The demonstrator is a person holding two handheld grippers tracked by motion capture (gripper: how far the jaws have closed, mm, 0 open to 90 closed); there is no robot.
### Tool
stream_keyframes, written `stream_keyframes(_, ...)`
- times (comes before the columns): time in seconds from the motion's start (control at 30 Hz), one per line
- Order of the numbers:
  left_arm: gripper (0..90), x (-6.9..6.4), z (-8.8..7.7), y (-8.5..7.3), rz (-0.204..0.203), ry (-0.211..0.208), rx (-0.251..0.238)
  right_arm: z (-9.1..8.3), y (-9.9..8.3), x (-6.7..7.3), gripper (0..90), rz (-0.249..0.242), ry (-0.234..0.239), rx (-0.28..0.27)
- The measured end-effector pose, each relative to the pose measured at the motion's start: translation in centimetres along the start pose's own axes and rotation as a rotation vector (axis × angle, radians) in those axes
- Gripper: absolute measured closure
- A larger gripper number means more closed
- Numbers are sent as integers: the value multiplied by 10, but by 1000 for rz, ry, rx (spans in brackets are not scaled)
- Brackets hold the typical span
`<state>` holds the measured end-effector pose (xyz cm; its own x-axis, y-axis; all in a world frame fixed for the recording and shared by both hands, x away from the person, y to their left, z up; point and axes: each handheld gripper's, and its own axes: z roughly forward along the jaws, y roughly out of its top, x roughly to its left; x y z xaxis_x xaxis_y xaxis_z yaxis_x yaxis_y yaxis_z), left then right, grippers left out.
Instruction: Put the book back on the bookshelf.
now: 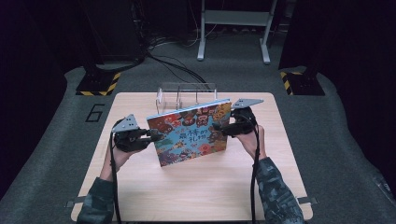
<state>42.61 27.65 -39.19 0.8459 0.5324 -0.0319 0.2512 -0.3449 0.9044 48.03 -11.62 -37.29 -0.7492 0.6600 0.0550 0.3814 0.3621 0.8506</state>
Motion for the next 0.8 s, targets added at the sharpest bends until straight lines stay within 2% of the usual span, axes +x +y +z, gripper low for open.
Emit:
stream_keyframes(0.03, 703, 1, 0, 0, 9, -13, 7, 0, 0, 0, 172, 0, -1, 1)
stream_keyframes(0.07, 700, 0, 0, 1, 19, -7, -2, 0, 0, 0, 172, 3, -1, 1)
stream_keyframes(0.13, 693, 0, -1, 4, 22, -13, 18, -1, 0, 1, 176, 0, -3, 3)
stream_keyframes(0.17, 693, 0, -1, 6, 26, -4, 12, 0, 0, 1, 176, -6, -4, 1)
stream_keyframes(0.2, 693, 0, -1, 8, 7, -9, 13, -1, 0, 1, 178, -4, -3, -1)
stream_keyframes(0.23, 690, 0, -1, 10, 13, -10, 26, -1, 0, 1, 180, -1, -4, 1)
stream_keyframes(0.3, 686, 0, -2, 14, -8, -7, 6, -1, 1, 2, 178, 0, -11, 5)
stream_keyframes(0.4, 674, 1, -3, 23, -30, -18, 10, -1, 1, 2, 177, 4, -15, 7)
stream_keyframes(0.5, 693, 2, -2, 28, -30, -20, -13, 0, 2, 2, 177, -5, -17, 3)
stream_keyframes(0.73, 702, 6, 1, 37, -25, -35, 23, 1, 3, 3, 168, 8, -20, 4)
stream_keyframes(0.8, 704, 6, 1, 38, -11, -36, 31, 3, 4, 4, 145, 11, -24, 8)
